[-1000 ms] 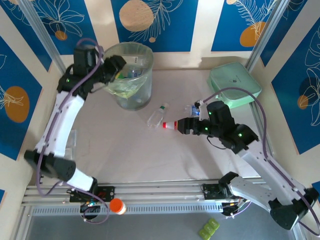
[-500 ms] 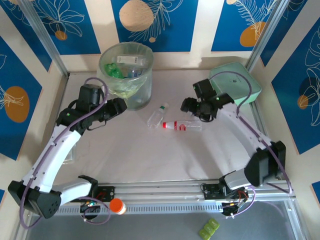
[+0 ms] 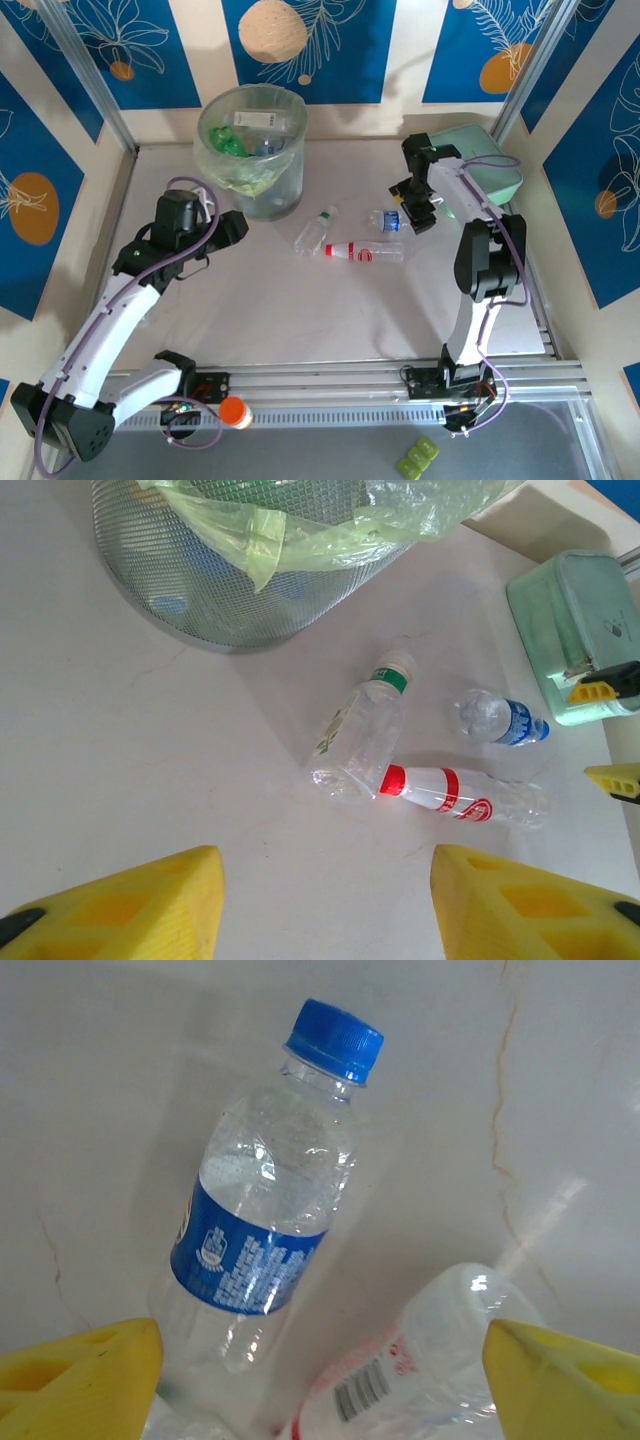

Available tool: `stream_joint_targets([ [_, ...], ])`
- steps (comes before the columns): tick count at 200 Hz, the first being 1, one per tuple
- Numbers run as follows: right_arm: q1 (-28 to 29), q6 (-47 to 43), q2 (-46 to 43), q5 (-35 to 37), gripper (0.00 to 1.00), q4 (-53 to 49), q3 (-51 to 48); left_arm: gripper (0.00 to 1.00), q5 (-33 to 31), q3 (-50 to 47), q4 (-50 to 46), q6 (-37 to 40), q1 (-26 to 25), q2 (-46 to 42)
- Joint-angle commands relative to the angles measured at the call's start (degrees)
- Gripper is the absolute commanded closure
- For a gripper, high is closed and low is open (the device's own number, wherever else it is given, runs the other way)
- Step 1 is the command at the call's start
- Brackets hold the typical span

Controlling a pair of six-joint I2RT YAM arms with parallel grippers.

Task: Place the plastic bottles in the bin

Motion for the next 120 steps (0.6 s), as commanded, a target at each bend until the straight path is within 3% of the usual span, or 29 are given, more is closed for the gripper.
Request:
stream_joint_targets([
  [1, -0.55, 6.88, 3.66, -3.05, 0.16, -2.67, 3.38, 0.44, -0.46, -1.06, 2.69, 1.13, -0.63, -0.06],
  [50, -1.79, 8.80, 11.01, -5.34, 0.08, -2.70, 7.30, 0.44, 2.54, -0.95, 3.59, 0.67, -0.72, 1.28],
  [120, -3.28, 6.94, 14.46, -5.70, 0.16, 1.20, 5.49, 0.44, 1.38, -0.10, 3.01, 0.71, -0.63, 2.66],
])
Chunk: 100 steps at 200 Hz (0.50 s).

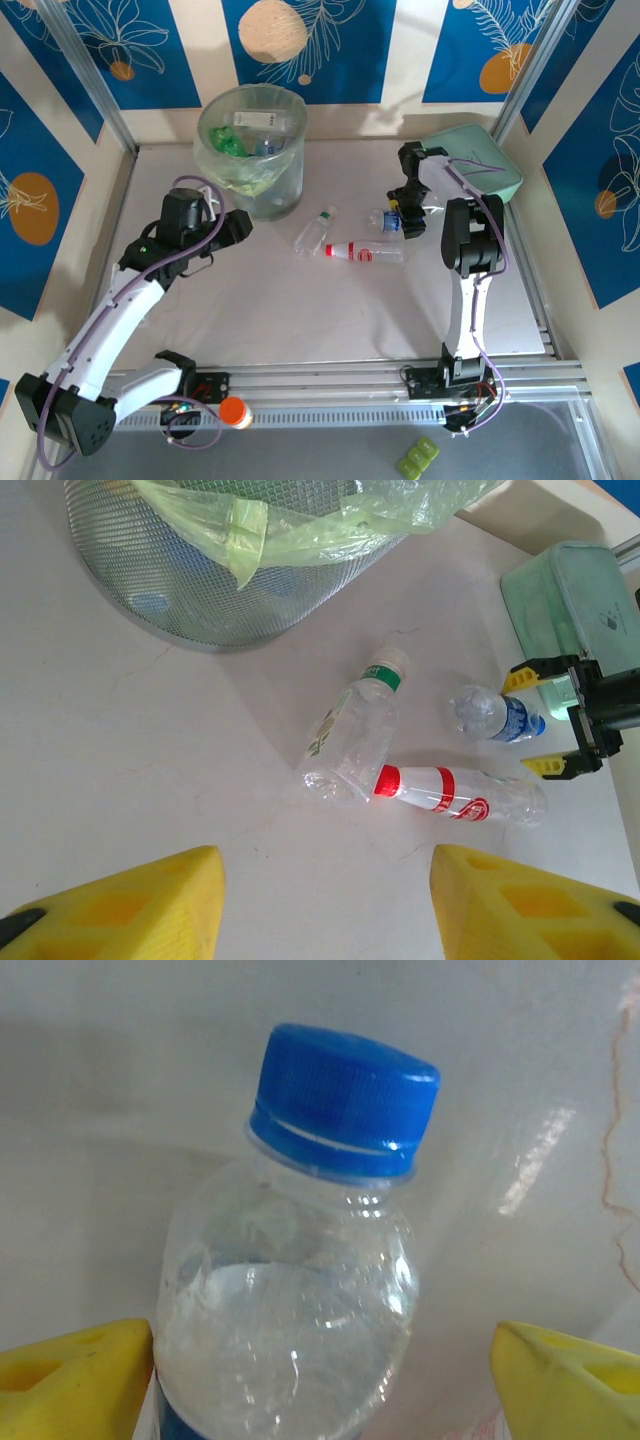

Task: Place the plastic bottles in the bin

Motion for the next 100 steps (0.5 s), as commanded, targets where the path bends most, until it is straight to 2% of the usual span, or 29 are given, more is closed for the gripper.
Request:
stream_joint_targets([
  [1, -0.68, 0.03, 1.04, -1.22, 0.16, 0.81, -0.33, 0.44, 0.24, 0.49, 0.56, 0.67, -0.32, 0.75],
  [28, -1.22, -1.56, 0.57, -0.97, 0.22, 2.44, -0.80, 0.44, 0.55, 1.46, 0.59, 1.08, -0.32, 1.69],
  [47, -1.33, -2.35, -0.47, -0.76, 0.31, 4.17, -2.12, 0.43, 0.18, 1.31, 0.76, 1.55, -0.32, 1.43],
  [100, -2.66, -5.06, -3.95, -3.21, 0.40, 7.06, -5.01, 0.43, -0.03, 2.83, 0.57, 1.79, -1.13, 1.26],
])
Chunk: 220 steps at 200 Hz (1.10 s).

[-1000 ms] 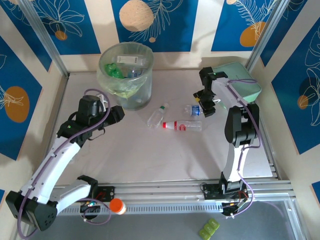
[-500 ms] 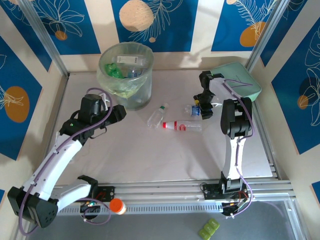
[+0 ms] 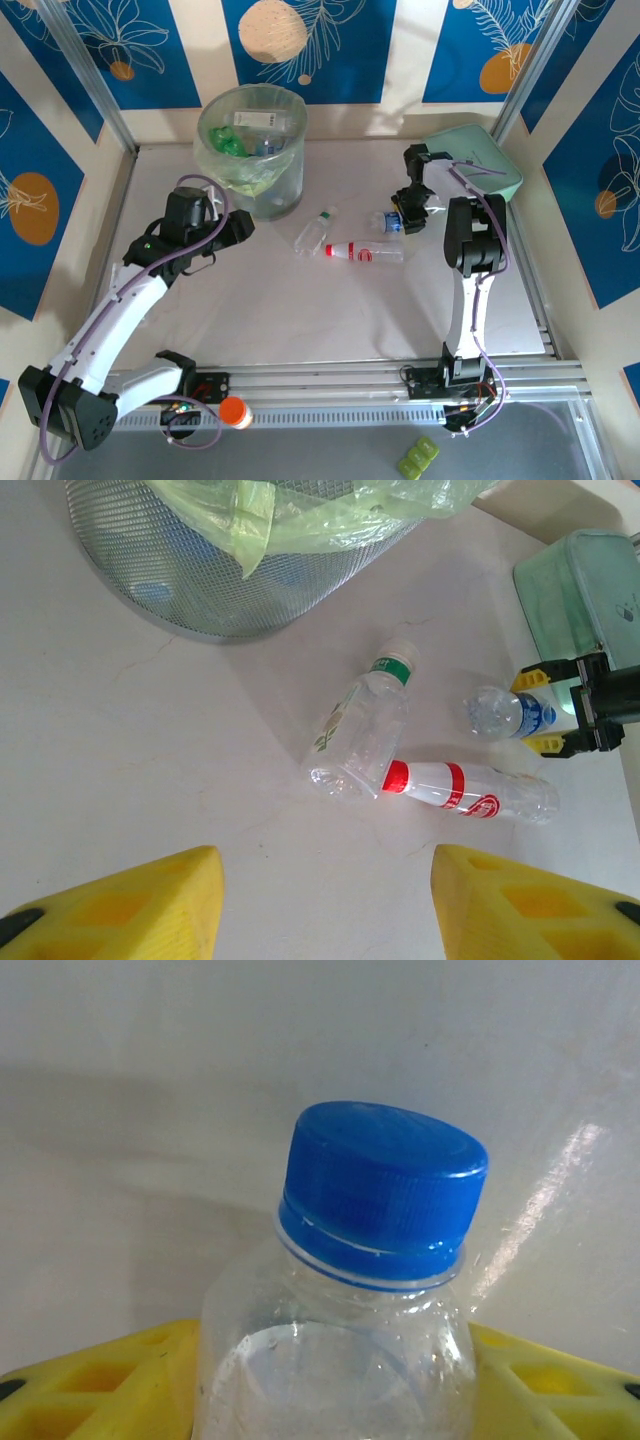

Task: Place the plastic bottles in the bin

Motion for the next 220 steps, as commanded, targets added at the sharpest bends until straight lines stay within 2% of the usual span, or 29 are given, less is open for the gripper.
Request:
stream_joint_targets([
  [1, -0.72, -1.72, -3.65, -1.73, 0.40, 0.55, -1.42, 0.43, -0.16, 2.68, 0.47, 1.74, -1.04, -0.39],
  [39, -1.58, -4.30, -9.07, -2.04, 0.43, 0.75, -2.02, 0.43, -3.13, 4.61, 0.16, 4.08, -4.53, -1.73],
  [61, -1.10, -7.19, -13.72, -0.92, 0.43, -0.20, -1.98, 0.39, -3.22, 7.19, -1.20, 7.11, -7.45, -1.58],
  [85, 1.24, -12.91, -20.95, 0.24, 0.43, 1.09, -4.22, 0.30, 0.21, 9.30, -1.38, 11.91, -10.34, -1.66],
  [108, 3.83, -18.62, -30.45, -3.79, 0.45, 7.73, -11.69, 0.20, 5.64, 10.43, -0.48, 14.82, -12.28, -1.89],
  [154, 15.22, -30.16, -48.09, -9.26, 0.45, 18.31, -22.88, 0.14, 13.28, 12.79, -0.53, 12.82, -13.35, 1.08],
  [184, 23.52, -33.06, -53.87, -11.30, 0.45, 19.47, -24.30, 0.11, 18.49, 13.22, 1.18, 10.98, -14.59, 3.89],
  [220, 31.45, -34.29, -58.59, -10.55, 0.45, 23.59, -25.99, 0.06, 26.80, 8.57, 12.41, 5.53, -15.92, 4.39],
])
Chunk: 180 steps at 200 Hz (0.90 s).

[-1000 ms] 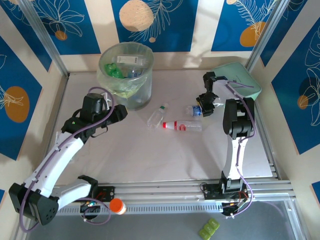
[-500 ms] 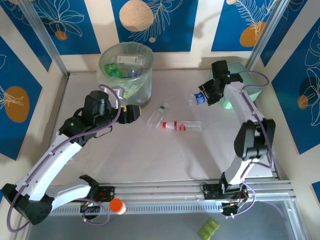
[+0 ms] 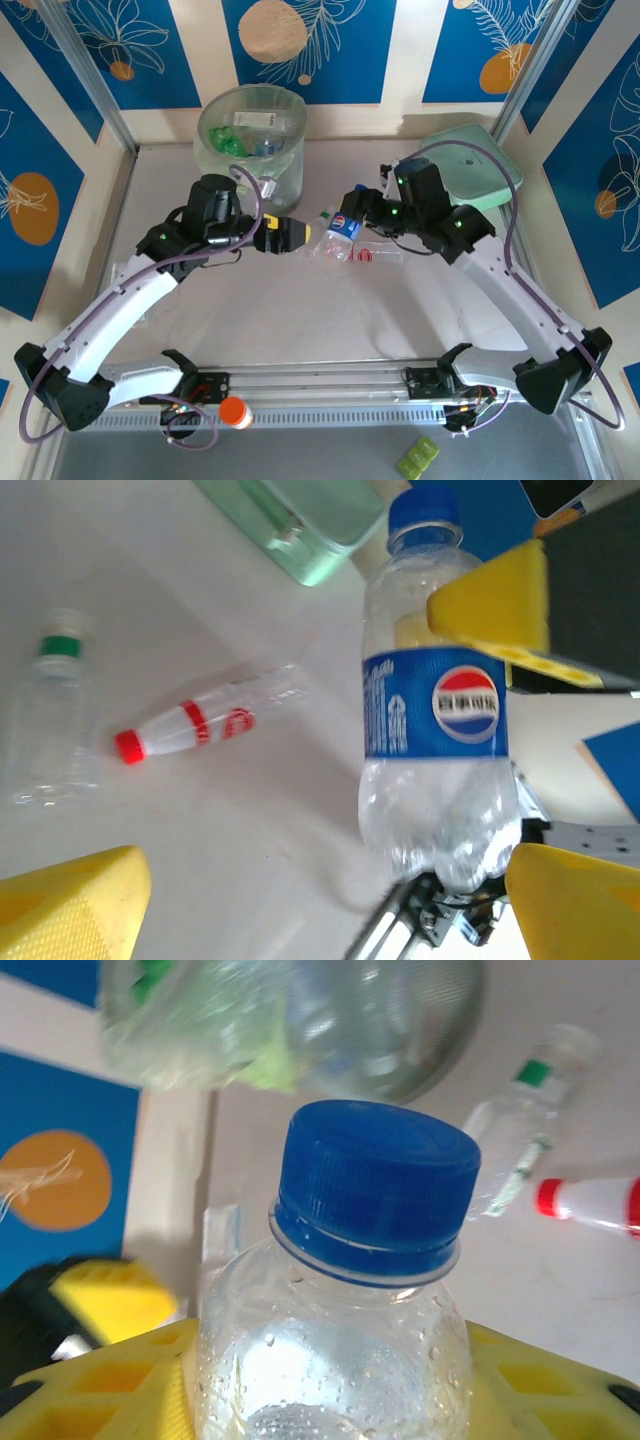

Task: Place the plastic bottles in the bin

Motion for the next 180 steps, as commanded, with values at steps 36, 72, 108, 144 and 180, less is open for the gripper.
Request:
stream_joint_targets([
  [36, 8.06, -3.77, -4.40, -1.78, 0.45, 8.05, -2.04, 0.03, 12.84, -7.80, 19.48, -6.37, -1.31, -1.19],
  [72, 10.36, -2.23, -5.99, -2.25, 0.45, 11.55, -3.89, 0.06, 18.84, -12.85, 33.06, -13.18, -1.41, -1.28],
  [108, 10.47, 0.00, -8.14, -2.57, 0.45, 14.74, -6.42, 0.16, 23.27, -15.82, 45.16, -18.98, -1.56, -1.53],
  [144, 10.12, 0.58, -9.01, -1.77, 0.44, 14.52, -6.27, 0.28, 25.63, -15.85, 46.89, -20.09, -3.05, -0.35],
  [180, 10.12, 0.39, -9.14, -1.45, 0.44, 14.81, -7.34, 0.32, 25.33, -13.15, 41.45, -16.31, -5.11, 1.05],
])
